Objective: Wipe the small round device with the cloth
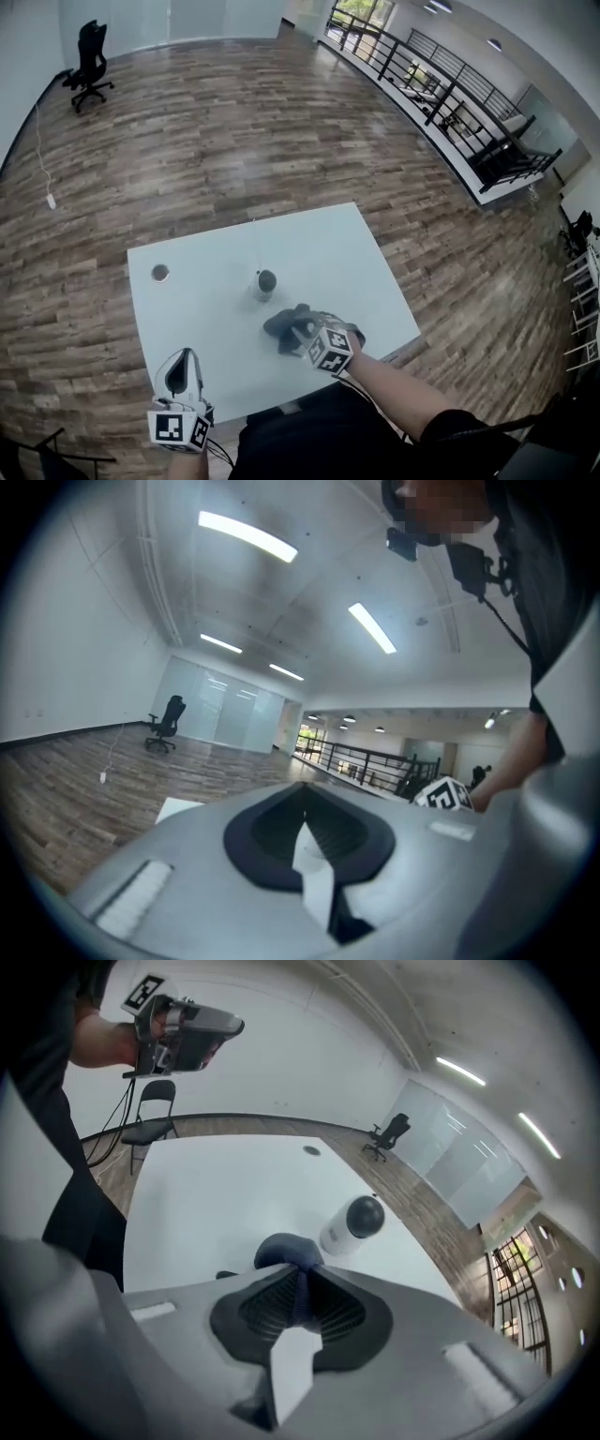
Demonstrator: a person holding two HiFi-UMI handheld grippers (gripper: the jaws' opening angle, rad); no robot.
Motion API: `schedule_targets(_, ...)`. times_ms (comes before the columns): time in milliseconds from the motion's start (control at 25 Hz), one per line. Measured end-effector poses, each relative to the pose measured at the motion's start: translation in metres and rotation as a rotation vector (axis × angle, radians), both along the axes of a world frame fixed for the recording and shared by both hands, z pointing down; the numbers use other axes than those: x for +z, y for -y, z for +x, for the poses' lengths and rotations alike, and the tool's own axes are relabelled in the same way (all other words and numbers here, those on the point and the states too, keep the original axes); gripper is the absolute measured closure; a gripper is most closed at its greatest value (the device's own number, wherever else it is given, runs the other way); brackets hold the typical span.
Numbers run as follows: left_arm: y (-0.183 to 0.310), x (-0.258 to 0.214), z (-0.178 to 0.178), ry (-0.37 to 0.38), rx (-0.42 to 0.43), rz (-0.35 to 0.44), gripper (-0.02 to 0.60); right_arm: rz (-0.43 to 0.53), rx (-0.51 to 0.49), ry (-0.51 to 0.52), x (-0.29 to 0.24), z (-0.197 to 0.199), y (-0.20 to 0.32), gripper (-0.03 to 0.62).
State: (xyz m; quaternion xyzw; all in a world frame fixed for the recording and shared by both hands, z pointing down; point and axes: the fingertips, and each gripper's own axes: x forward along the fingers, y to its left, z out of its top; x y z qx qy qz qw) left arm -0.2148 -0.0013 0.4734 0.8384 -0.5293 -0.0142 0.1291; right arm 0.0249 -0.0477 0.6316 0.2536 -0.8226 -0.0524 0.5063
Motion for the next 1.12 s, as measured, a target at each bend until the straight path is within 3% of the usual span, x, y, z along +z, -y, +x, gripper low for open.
schedule_targets(240,0.006,-0.029,0.054,0.062,0.073,0.054,0.578,-0.011,0.233,0.121,0.002,0.089,-0.016,0.557)
schedule_targets(480,-0.003,-0.026,0.104,0.125,0.109,0.008,0.578,-0.110,0.422,0.191,0.045,0.159,-0.029,0.557)
schedule_targets(680,-0.018,-0.028,0.136,0.169,0.105,-0.012,0.578,-0.167,0.402,0.178,0.072,0.183,-0.049,0.557)
schedule_targets(1120,-0.051,-0.015,0.166,0.195,-0.007,-0.090,0.578,-0.224,0.210,0.101,0.091,0.187,-0.066,0.557)
